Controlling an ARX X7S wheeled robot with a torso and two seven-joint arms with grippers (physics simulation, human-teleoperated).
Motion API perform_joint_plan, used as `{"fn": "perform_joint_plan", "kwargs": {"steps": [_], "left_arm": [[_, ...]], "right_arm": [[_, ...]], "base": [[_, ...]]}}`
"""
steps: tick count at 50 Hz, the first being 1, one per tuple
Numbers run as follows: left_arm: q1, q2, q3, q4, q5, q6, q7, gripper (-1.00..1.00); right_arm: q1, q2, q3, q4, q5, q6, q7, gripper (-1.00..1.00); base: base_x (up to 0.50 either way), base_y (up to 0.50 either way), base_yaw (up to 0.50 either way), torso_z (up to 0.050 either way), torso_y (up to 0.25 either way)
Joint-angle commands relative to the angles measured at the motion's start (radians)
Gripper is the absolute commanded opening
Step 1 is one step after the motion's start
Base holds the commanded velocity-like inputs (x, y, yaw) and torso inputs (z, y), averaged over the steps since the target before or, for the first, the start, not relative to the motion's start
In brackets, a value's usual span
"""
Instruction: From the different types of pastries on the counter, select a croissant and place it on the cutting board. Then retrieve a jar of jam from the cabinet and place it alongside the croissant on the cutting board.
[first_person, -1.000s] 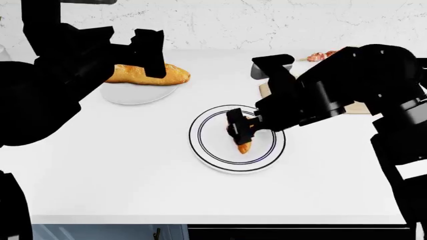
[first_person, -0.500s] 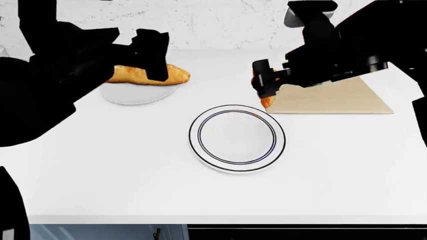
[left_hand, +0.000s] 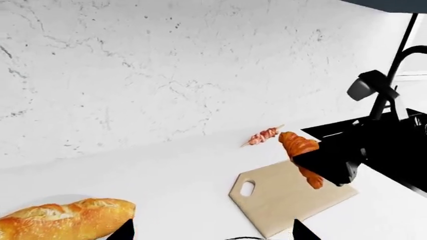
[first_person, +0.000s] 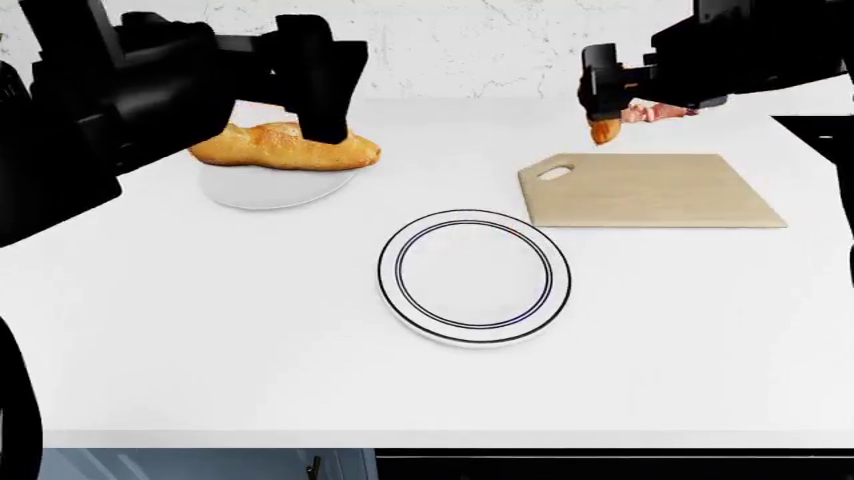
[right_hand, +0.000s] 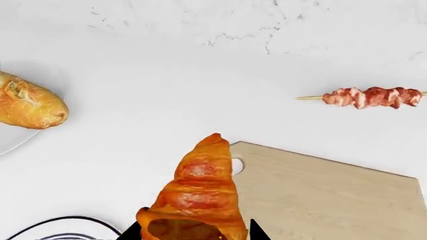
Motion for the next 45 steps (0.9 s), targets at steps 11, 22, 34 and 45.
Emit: {"fn": "perform_joint_plan", "kwargs": {"steps": [11,22,34,45], "left_arm": [[-0.289,0.013,0.086,-0.219,0.073,-0.035,0.16,1.0],[-0.305,0.002,0.096,-0.217,0.08,-0.025,0.193,1.0],[-0.319,-0.003,0.1,-0.218,0.012,-0.016,0.151,1.0],[-0.323,-0.016,0.102,-0.203,-0.017,-0.007,0.144,1.0]], "right_arm": [[0.071,-0.072,0.453,0.083,-0.671,-0.003,-0.199,-1.0],[0.085,-0.072,0.484,0.083,-0.745,0.006,-0.232,-1.0],[0.084,-0.081,0.505,0.083,-0.758,-0.002,-0.221,-1.0],[0.092,-0.077,0.505,0.083,-0.764,0.009,-0.222,-1.0]], "base": [[0.0,0.0,0.0,0.0,0.0],[0.0,0.0,0.0,0.0,-0.097],[0.0,0.0,0.0,0.0,-0.163],[0.0,0.0,0.0,0.0,-0.128]]}}
